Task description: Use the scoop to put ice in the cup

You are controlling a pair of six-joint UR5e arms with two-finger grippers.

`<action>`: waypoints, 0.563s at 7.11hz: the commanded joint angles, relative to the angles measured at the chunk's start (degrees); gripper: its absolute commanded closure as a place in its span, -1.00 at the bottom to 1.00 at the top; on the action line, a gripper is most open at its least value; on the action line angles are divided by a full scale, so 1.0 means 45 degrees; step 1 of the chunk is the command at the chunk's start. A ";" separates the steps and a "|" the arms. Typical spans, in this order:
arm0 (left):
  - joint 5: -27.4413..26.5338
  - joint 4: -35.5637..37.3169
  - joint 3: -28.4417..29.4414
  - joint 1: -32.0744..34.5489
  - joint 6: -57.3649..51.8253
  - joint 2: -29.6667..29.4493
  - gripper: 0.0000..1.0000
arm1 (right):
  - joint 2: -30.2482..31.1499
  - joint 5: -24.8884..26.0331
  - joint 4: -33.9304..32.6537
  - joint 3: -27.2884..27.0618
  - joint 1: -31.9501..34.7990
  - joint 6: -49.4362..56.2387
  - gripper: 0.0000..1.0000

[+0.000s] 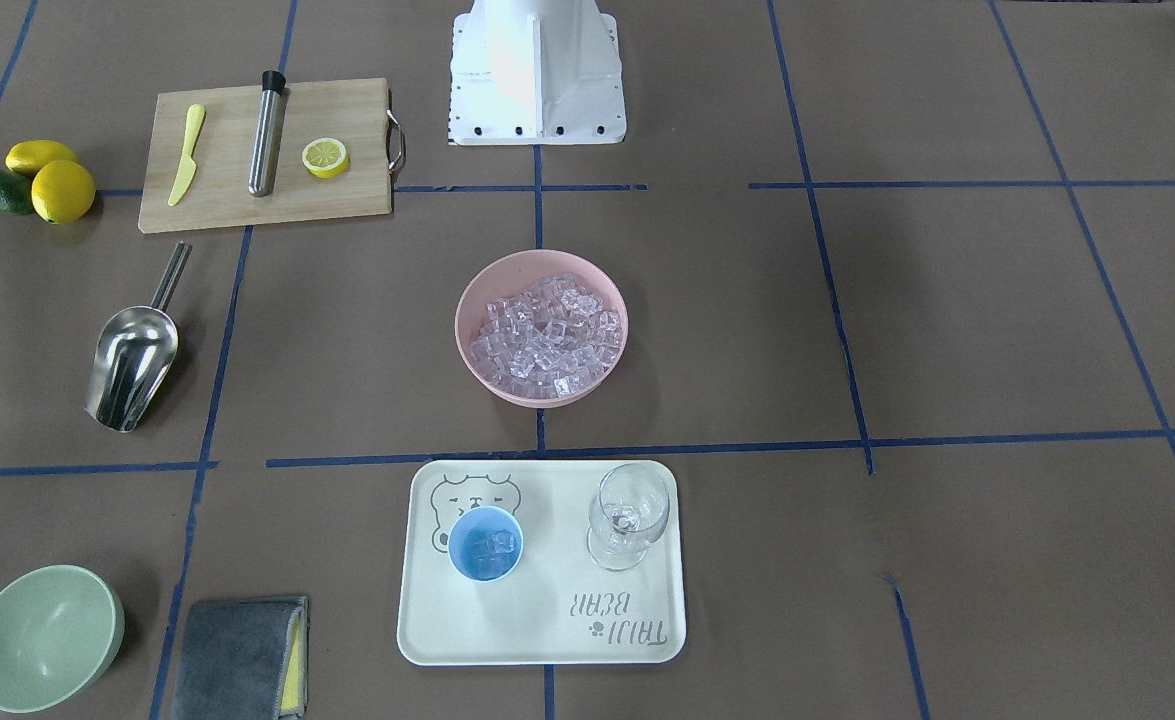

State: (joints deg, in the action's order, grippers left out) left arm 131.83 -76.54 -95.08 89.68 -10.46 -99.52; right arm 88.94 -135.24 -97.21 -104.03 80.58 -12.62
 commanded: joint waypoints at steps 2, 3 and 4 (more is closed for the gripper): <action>0.1056 0.0429 0.1070 0.0170 -0.0058 0.0511 -1.00 | 0.0155 -0.0160 0.0098 0.0988 0.0608 0.1066 -1.00; 0.1172 0.0370 0.0413 0.0189 -0.0058 0.0959 -1.00 | 0.0293 -0.0084 0.0118 0.0949 0.0608 0.1182 -1.00; 0.1289 0.0350 -0.0058 0.0209 -0.0077 0.1350 -1.00 | 0.0391 -0.0064 0.0118 0.0872 0.0667 0.1202 -1.00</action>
State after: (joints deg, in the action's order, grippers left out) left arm 137.02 -74.78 -92.98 90.52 -10.73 -95.55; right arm 90.06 -135.66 -96.72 -99.84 83.33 -7.48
